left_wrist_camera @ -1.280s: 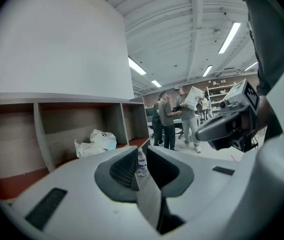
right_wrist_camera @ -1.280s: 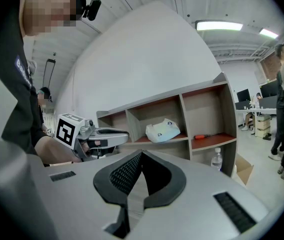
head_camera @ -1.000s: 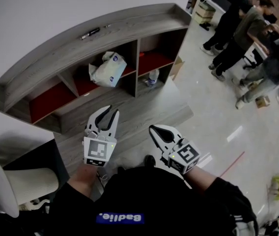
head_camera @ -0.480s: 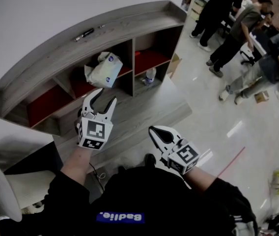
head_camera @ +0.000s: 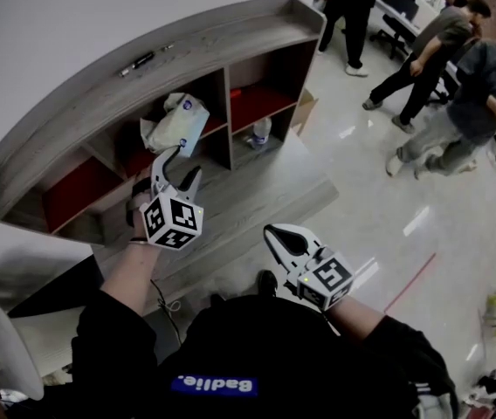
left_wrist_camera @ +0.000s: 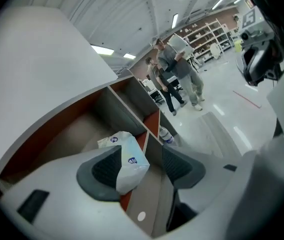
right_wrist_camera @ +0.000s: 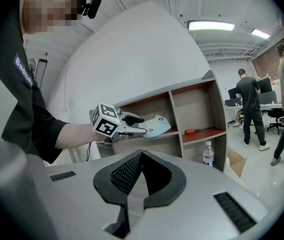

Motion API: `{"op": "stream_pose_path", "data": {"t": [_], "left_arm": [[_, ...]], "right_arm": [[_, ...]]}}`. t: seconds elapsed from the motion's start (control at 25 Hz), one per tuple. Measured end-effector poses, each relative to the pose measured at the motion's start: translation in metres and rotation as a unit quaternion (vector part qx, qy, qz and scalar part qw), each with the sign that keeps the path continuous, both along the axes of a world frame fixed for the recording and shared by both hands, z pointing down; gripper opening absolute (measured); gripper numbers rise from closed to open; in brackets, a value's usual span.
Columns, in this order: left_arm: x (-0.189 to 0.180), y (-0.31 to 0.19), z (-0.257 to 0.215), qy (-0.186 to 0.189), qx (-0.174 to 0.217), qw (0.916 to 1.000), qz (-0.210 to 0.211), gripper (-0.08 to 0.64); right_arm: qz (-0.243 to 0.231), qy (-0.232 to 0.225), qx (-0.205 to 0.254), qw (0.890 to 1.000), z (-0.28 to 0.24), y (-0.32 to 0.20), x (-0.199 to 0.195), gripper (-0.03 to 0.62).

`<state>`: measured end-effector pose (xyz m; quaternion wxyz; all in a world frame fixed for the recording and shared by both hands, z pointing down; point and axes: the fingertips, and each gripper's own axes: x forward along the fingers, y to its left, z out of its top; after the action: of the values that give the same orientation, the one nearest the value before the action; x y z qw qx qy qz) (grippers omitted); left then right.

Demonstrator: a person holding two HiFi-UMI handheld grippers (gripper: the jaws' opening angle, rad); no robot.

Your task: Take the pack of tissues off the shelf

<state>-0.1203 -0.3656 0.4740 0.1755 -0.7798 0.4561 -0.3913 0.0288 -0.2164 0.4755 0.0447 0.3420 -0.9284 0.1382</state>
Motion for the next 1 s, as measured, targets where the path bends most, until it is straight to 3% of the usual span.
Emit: {"op": "stream_pose_path", "data": {"t": [0.4,0.68,0.84,1.0], "left_arm": [[-0.002,-0.031,0.027,-0.120,-0.007,0.9928,0.007,0.270],[-0.006,-0.041,0.046,-0.211,-0.007,0.9773,0.019,0.279],[-0.010,-0.047,0.050,-0.240,0.001,0.9706,0.016,0.279],[-0.015,-0.053,0.056,-0.242,-0.007,0.9702,0.004,0.268]], "right_arm": [[0.015,0.000,-0.008,1.000,0.009,-0.001,0.014,0.029],[0.021,0.004,-0.015,1.000,0.012,-0.001,0.020,0.029],[0.023,0.004,-0.016,1.000,0.013,-0.002,0.024,0.029],[0.024,0.006,-0.017,1.000,0.015,-0.003,0.027,0.029]]}}
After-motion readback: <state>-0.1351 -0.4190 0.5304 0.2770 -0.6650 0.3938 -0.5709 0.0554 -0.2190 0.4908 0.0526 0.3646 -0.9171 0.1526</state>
